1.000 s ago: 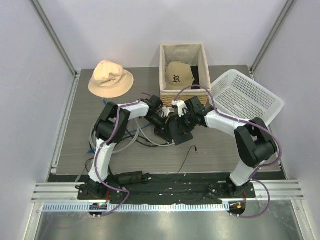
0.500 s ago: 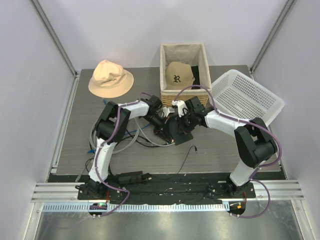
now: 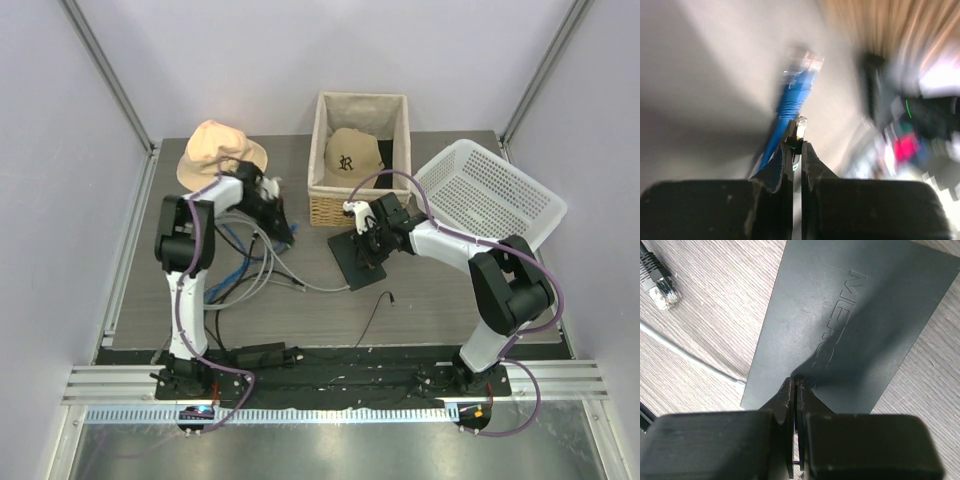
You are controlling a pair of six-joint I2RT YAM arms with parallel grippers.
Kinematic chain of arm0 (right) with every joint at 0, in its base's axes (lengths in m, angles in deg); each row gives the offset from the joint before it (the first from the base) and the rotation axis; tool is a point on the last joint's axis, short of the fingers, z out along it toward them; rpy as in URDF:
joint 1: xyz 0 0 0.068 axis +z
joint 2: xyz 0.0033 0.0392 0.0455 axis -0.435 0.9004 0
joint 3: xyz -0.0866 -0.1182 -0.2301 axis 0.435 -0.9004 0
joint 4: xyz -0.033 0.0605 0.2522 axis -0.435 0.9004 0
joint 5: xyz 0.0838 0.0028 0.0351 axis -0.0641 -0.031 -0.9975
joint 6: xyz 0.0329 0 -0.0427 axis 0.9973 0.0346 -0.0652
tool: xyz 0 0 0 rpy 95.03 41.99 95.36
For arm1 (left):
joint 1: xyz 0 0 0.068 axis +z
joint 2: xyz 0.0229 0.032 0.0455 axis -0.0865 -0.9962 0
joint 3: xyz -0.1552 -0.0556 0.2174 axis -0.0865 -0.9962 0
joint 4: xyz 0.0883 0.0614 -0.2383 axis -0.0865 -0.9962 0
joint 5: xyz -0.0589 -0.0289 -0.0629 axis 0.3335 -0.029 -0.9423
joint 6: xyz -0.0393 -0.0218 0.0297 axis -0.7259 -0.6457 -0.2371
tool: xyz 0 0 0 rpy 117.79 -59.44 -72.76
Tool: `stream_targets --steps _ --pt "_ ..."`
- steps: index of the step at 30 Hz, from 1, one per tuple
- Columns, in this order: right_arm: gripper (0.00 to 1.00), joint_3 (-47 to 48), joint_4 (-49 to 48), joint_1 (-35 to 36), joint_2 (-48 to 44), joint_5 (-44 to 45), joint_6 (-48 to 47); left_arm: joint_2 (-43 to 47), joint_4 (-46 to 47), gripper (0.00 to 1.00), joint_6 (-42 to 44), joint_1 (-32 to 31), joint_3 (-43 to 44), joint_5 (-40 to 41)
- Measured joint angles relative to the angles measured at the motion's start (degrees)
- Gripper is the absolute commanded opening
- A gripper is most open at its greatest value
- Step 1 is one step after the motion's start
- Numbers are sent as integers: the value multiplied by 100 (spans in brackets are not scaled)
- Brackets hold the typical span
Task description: Pull the plug from the switch port
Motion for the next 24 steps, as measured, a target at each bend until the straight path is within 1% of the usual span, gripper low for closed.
stream_targets --steps 2,3,5,6,7,8,10,13,14,19,22,23,24 --pt "1 0 2 0 0 0 -13 -7 343 0 -120 549 483 538" --pt "1 2 2 2 -2 4 -20 -26 455 10 -133 728 704 710" --pt "1 2 4 4 -4 11 -39 -94 614 21 -153 1147 1386 1115" --pt "1 2 4 7 -4 11 -46 -114 649 33 -157 1266 1622 1252" --pt "1 2 7 11 -13 17 -63 -116 739 38 -173 1364 1818 1403" --pt "1 2 11 20 -15 33 -85 -79 855 44 -208 1425 1919 1519" --pt "1 0 13 22 -28 63 -125 26 942 49 -251 1419 1891 1572" --pt "1 -39 -22 31 -68 116 -170 245 1038 56 -341 1305 1545 1331" --pt "1 -68 -26 31 -94 129 -186 365 1104 78 -389 1270 1320 1150" --pt "1 -192 -17 28 -232 210 -286 1150 1294 77 -560 1106 70 310" --pt "1 -144 96 -105 -249 286 -317 1537 1338 73 -546 1045 -535 37" --pt "1 -63 173 -245 -236 310 -321 1644 1335 70 -538 1038 -717 -28" --pt "1 55 234 -402 -216 345 -326 1722 1329 68 -529 1034 -839 -66"
